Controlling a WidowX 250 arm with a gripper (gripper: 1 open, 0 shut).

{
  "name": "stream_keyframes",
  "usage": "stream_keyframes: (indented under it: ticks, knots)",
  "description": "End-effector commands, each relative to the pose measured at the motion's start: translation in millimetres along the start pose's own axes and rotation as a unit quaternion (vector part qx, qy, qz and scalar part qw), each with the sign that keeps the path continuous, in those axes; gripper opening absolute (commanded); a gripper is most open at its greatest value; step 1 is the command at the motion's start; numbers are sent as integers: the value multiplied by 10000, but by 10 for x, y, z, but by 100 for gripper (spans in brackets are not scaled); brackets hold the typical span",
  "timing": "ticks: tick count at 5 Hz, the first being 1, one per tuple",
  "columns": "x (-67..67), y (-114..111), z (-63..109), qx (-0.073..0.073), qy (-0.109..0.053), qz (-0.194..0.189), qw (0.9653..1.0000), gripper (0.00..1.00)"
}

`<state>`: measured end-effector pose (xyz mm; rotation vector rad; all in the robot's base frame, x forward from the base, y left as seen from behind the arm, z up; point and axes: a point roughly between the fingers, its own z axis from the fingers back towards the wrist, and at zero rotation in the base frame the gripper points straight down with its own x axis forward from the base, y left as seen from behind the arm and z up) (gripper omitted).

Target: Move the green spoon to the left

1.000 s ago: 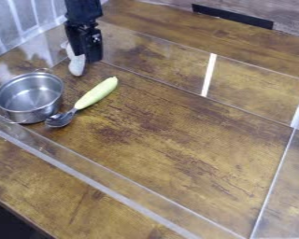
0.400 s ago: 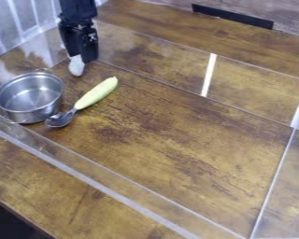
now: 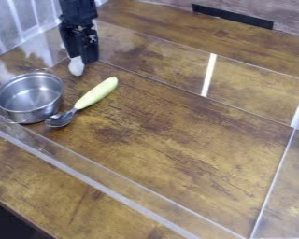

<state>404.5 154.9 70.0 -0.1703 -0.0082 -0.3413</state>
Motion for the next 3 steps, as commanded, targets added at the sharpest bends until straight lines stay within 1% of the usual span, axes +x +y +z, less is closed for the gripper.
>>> stream_keyframes:
  ticks: [1, 3]
  knots:
    - [-5, 109, 343, 319, -360, 48, 9988, 100]
    - [46, -102, 30, 268, -382, 392, 9981, 100]
